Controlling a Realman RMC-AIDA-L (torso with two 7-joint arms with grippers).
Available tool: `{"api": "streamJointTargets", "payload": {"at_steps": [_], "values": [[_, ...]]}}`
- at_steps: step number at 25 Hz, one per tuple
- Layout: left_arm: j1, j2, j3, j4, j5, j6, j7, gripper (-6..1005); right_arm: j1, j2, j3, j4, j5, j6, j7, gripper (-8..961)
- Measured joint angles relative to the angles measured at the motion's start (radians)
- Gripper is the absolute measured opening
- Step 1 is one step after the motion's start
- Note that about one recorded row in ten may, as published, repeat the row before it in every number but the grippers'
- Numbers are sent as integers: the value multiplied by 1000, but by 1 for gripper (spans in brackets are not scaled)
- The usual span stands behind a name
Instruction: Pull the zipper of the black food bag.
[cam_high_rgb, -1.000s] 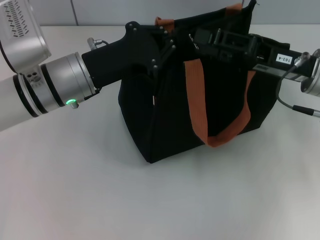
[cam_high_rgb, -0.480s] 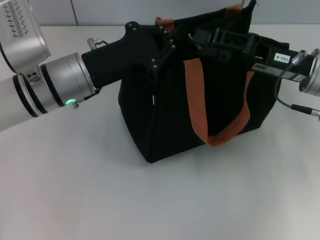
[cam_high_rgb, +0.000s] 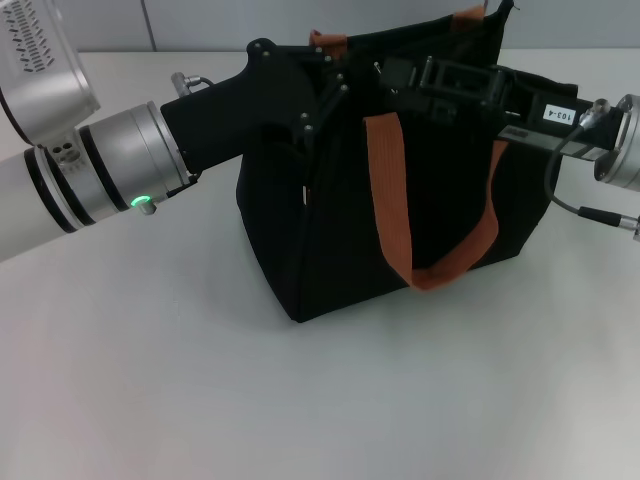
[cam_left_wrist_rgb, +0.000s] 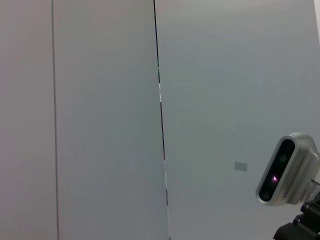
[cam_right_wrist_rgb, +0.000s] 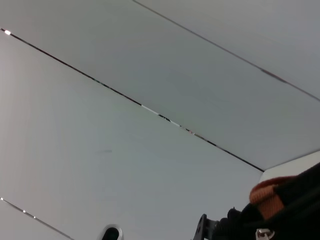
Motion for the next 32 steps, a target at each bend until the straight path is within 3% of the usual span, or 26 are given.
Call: {"api": "streamJointTargets", "payload": {"at_steps": [5,21,28,32], "values": [[0,0,11,-1,-20,0,9,27,1,0,2,-2,2,1,-1,626],[-2,0,17,-13,-26,1,15,28,10,0,-1,-1,2,48,-16,294],[2,0,17,-13,-39,1,16,28,-9,-1,-7,-13,6,-12,-139,314],[2,0,17,-13,-47,2,16,28,-80,8,9,-44,90,-110,-337,318]]}}
